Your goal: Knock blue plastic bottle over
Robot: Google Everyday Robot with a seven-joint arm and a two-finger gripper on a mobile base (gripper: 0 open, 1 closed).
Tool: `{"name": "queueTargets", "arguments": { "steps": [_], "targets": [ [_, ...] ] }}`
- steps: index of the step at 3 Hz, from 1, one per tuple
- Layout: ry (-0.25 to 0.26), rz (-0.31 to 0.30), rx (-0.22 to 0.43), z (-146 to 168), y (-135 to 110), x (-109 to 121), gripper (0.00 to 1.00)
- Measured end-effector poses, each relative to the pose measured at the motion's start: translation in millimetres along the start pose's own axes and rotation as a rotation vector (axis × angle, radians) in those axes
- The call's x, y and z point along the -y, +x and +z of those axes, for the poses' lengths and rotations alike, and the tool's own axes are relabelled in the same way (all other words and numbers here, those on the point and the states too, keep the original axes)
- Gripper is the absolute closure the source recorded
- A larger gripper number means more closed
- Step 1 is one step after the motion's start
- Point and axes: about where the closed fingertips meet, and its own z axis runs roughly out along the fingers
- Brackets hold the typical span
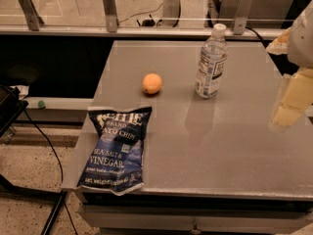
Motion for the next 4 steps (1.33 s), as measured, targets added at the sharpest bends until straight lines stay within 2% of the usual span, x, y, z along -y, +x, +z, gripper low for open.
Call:
{"name": "queueTargets", "arguments": {
  "steps": [1,2,3,4],
  "targets": [
    [0.000,0.000,0.000,0.0,0.0,0.0,0.00],
    [0.050,0.055,0.028,4.2,-2.1,19.4,0.00],
    [0.146,0.216,0.157,32.6,-9.8,55.4,0.00],
    [0.157,0.341,0.336,60.1,-17.0,68.7,0.00]
  ]
}}
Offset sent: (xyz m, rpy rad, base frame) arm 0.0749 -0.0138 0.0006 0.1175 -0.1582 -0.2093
